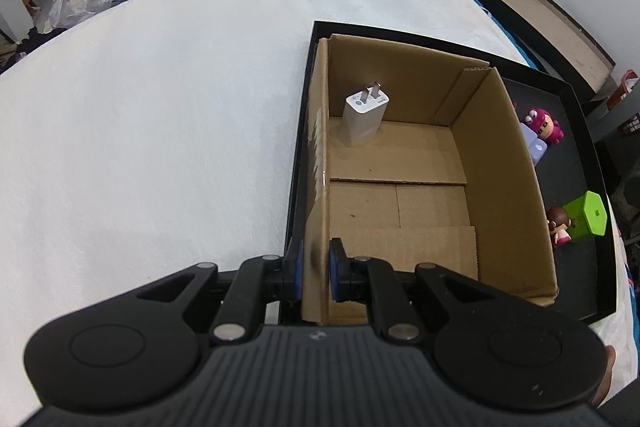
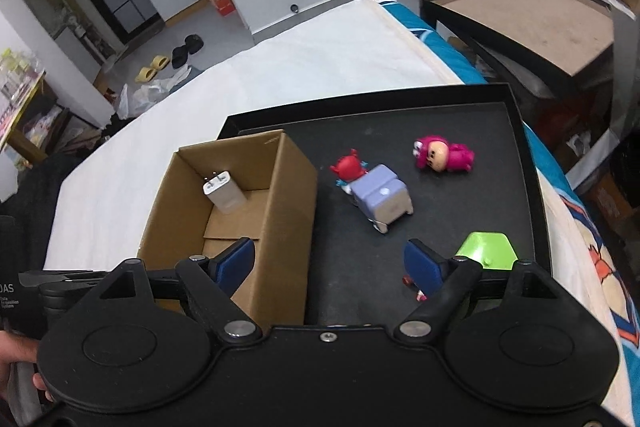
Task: Organize rigid objects
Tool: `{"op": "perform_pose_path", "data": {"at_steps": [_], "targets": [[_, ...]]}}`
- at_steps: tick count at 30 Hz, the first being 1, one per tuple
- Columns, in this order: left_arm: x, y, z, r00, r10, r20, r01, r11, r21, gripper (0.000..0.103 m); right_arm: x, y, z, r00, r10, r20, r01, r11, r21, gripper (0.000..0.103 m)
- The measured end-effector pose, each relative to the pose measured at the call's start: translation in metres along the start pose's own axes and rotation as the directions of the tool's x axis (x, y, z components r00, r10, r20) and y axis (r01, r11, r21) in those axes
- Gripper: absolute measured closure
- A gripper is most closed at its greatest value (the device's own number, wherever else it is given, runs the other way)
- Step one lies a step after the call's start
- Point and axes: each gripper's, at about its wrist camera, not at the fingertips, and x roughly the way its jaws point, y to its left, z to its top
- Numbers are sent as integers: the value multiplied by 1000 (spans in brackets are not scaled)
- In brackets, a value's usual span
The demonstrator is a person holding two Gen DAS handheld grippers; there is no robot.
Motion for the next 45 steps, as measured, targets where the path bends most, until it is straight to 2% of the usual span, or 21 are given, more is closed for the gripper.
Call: {"op": "perform_pose_path", "data": {"at_steps": [4,13,21,26,31,35,45], "targets": [[-2,-3,-2,1000,5,30,-5,1000,5,95,-1,-16,-7,1000,-2,14,2,999,34,21],[-2,-11,-2,999,46,29,-47,998,42,96,9,-47,-29,1000,3,7,-3,995,97,21],[4,-11,-3,998,62,-6,-62,998,31,96,19,-60,-42,999,-45,27,43,995,89,23],[4,-15,-4,998,70,2,-70,995,66,96,28,-66,-44,996,-88,14,87,993,77,25],[5,-13,-6,998,63,8,-63,996,65,96,41,-68,-46,995,-98,-17,99,992,72,26],[6,-17,-7,997,75,10,-75,994,82,96,52,-73,-44,995,-97,-38,100,991,89,31],[9,-15,-6,998,70,8,-70,995,77,95,71,-73,-45,985,-160,-60,163,985,56,31]]}}
